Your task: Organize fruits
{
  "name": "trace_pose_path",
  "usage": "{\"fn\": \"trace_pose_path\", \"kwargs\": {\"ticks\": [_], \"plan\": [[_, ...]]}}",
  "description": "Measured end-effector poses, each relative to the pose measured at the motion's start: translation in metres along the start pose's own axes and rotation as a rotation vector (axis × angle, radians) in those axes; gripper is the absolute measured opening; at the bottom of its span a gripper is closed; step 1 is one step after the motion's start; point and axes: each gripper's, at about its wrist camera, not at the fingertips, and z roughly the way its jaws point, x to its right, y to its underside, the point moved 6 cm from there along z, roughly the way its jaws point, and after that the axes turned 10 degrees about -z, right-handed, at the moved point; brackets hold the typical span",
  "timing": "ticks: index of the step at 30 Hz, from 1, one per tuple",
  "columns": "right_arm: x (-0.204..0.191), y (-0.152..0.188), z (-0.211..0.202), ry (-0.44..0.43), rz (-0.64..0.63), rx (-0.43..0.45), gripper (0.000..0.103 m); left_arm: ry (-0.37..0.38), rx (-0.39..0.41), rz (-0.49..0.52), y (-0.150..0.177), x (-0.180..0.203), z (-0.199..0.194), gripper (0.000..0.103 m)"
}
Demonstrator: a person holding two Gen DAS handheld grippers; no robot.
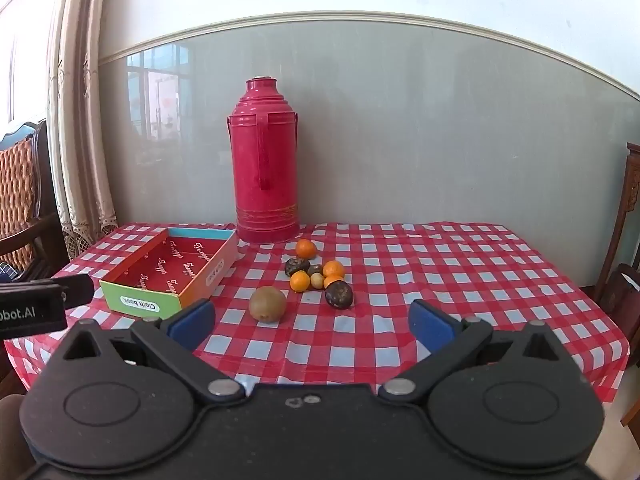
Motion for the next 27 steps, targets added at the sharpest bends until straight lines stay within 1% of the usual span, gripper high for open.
{"fn": "trace_pose_path", "kwargs": {"ticks": [27], "plan": [[-0.0011,0.0012,0.0028,-0.007,0.005,-0.005,0.098,-0.010,-0.007,-0.009,0.0000,0.0008,0.0025,0.103]]}}
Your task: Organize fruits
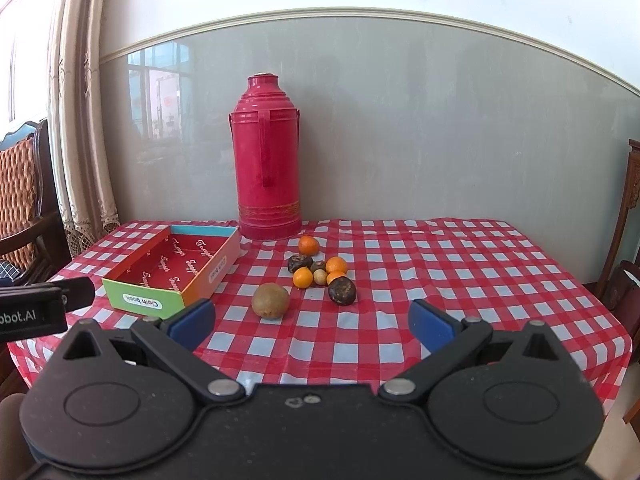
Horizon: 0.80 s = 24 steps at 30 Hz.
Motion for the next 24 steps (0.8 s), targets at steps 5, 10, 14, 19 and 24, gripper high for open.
{"fn": "trace_pose_path", "kwargs": {"ticks": [5,10,14,19,24], "plan": [[-0.0024,0.0017,-0.0003,-0.004,-0.001,-0.001,0.098,0.000,-0.001,-0.002,0.0005,-0.0011,0.0001,0.103],[-0.0026,0.0013,0.0002,-0.002,-0.001,-0.003,0.098,0.002,-0.002,-0.004,0.0013,-0.0023,0.0002,0.103],[-0.0037,0.0016,0.0000,-0.001,-0.002,-0.003,0.098,0.002,-0.002,-0.006,0.0017,-0.0033,-0.0001,0.103],[-0.0036,0.0014,0.0000,0.000,-0.001,-0.005,0.098,0.003,-0.002,-0.005,0.0016,-0.0036,-0.0001,0.103],[-0.0036,0.0014,0.0000,0.000,-0.001,-0.005,0.098,0.002,-0.002,-0.005,0.0016,-0.0037,-0.0001,0.103]]}}
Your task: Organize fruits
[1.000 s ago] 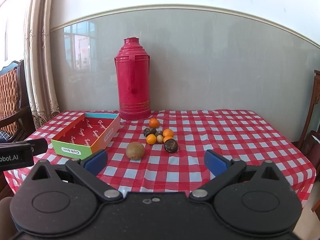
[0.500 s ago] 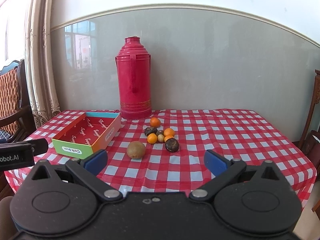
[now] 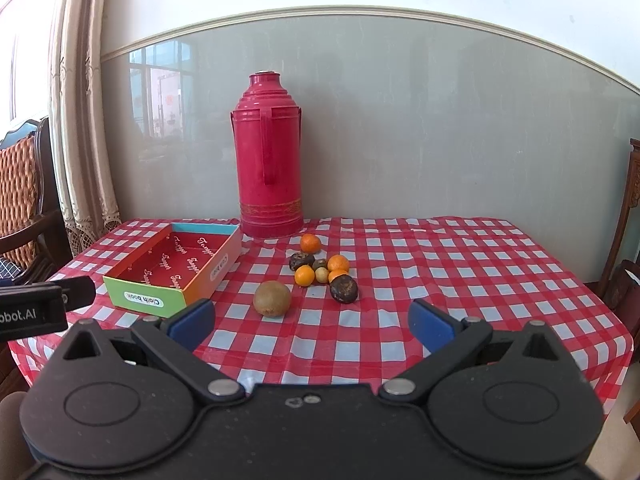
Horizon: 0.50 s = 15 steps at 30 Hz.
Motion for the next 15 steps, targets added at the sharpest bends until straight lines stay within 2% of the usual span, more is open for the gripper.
{"fn": "trace_pose_path", "kwargs": {"ticks": [15], "plan": [[-0.0007,0.0006,0.0008,0.002,0.000,-0.003,0.098,-0.005,0.005,0.001,-0.0008,0.0013,0.0012,0.103]]}}
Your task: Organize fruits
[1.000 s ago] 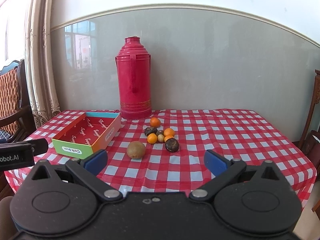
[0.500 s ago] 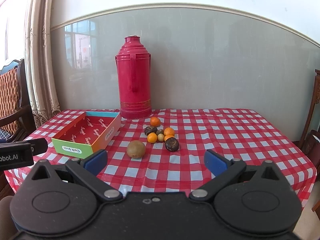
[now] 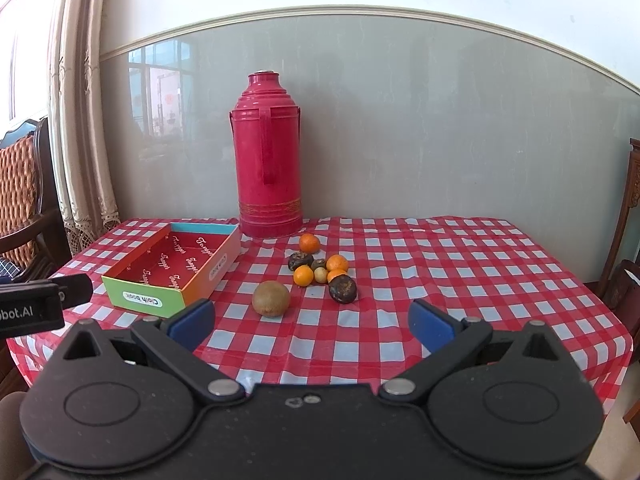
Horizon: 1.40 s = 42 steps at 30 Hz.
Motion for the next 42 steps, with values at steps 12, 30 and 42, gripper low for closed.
{"fn": "trace_pose_path", "kwargs": {"ticks": [12,30,42], "plan": [[0.003,0.002,0.000,0.005,0.006,-0.002,0.098,0.000,-0.001,0.004,0.001,0.001,0.002,0.103],[0.048,0.030,0.039,0.077,0.124,-0.052,0.098,0.028,0.004,0.237,0.021,0.050,0.054,0.103],[0.085,0.044,0.091,0.121,0.230,-0.049,0.098,0.096,-0.033,0.415,0.035,0.110,0.133,0.103]]}}
